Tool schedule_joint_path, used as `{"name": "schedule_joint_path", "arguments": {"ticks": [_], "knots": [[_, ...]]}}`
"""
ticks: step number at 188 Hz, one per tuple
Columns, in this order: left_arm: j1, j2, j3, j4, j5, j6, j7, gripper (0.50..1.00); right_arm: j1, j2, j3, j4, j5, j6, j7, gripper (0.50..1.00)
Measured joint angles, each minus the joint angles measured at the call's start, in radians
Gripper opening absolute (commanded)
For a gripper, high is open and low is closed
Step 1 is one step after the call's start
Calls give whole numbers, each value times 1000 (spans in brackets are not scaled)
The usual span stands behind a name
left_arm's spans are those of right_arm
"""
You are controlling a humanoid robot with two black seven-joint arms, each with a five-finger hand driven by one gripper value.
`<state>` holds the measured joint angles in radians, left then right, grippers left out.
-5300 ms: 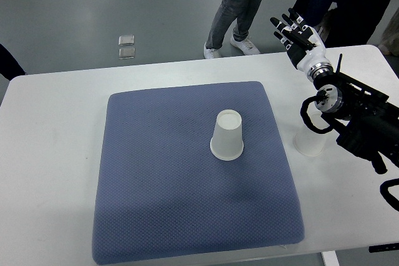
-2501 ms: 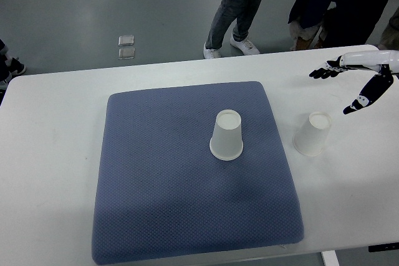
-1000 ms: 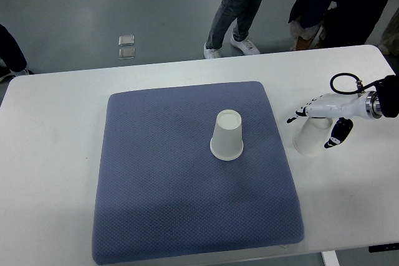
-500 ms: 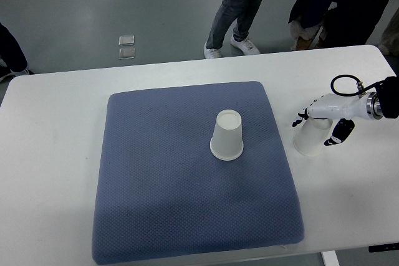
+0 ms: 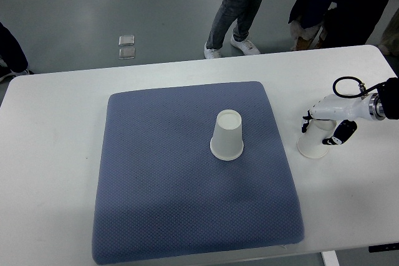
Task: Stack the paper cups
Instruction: 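Lift the cup with the right hand and carry it over the cup on the mat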
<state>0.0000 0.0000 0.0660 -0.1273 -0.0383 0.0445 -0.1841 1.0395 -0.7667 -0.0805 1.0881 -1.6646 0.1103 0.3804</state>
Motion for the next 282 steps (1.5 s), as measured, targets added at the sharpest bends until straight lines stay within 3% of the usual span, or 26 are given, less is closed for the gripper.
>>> {"name": "schedule_joint_path", "arguments": {"ticks": [77,152,227,282], "knots": [[0,0,0,0,0,0,0,1000,84,-26,1,9,6,27,9,633],[0,0,0,0,0,0,0,1000,345,-53,4,96,33,146,18,631],[0,0,0,0,0,0,0,1000,545,29,7,209,142,294,64,633],[0,0,0,0,0,0,0,1000,592,112,9,240,221,361,75,633]]}}
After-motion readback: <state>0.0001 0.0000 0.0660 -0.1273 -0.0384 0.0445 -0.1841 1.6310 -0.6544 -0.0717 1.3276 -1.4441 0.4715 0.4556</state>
